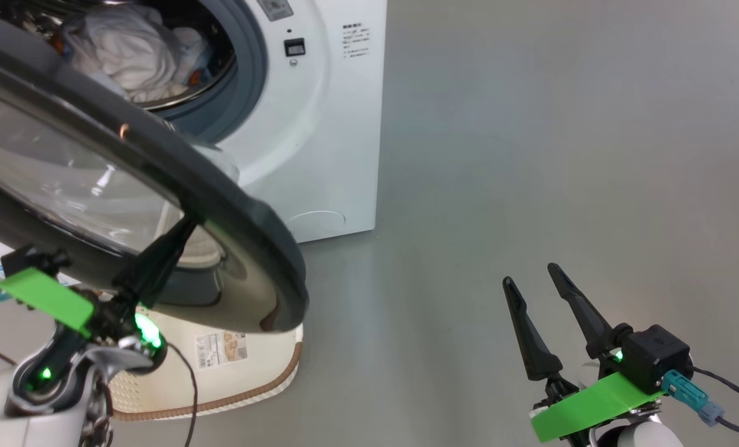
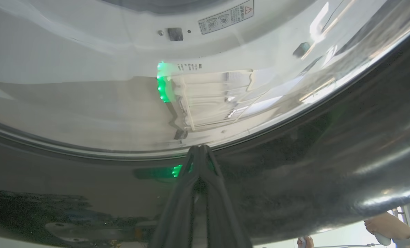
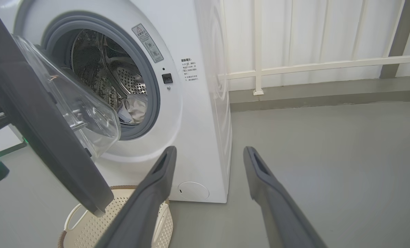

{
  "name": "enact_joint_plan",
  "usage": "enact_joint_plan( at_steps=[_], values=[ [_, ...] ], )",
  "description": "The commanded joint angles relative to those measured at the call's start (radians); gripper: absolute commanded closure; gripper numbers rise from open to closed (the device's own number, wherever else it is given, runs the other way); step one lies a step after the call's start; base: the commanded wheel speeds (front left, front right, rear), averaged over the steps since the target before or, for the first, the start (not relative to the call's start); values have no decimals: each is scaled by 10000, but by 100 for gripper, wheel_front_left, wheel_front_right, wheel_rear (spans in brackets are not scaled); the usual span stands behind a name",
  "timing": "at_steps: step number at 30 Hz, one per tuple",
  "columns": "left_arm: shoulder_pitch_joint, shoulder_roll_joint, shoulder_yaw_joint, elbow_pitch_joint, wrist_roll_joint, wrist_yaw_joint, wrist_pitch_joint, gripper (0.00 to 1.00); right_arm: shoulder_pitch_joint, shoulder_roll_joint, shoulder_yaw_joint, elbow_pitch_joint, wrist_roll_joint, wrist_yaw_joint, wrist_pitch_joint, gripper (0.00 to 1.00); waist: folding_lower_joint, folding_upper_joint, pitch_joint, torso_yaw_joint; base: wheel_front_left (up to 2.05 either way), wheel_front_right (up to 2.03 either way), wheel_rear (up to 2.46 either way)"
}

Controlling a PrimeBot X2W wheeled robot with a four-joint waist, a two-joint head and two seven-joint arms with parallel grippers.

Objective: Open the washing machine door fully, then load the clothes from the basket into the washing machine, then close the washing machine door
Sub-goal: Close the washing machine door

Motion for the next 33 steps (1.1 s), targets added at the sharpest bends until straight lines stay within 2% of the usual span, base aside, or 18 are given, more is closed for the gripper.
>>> enact_joint_plan(
  at_steps=[1,10,17,23,33],
  values=[
    [-643,75,242,-25,121,-102,-22,100,-398,18,295,-191,72,16,-127,0,0,0,43,-77,0,0,0],
    [-1685,-432,393,919,627,-120,-412,100,-538,18,391,5,118,16,-205,0,0,0,49,-271,0,0,0],
    [-1805,-643,715,1118,816,-121,-412,100,-636,18,438,150,153,16,-261,0,0,0,16,-360,0,0,0],
    [-1217,-712,925,717,921,-122,-84,100,-557,18,286,197,141,16,-307,0,0,0,-52,-175,0,0,0],
    [566,-1008,1646,-746,942,-122,-72,100,-246,18,-101,192,-26,16,-258,0,0,0,-382,336,0,0,0]
  ],
)
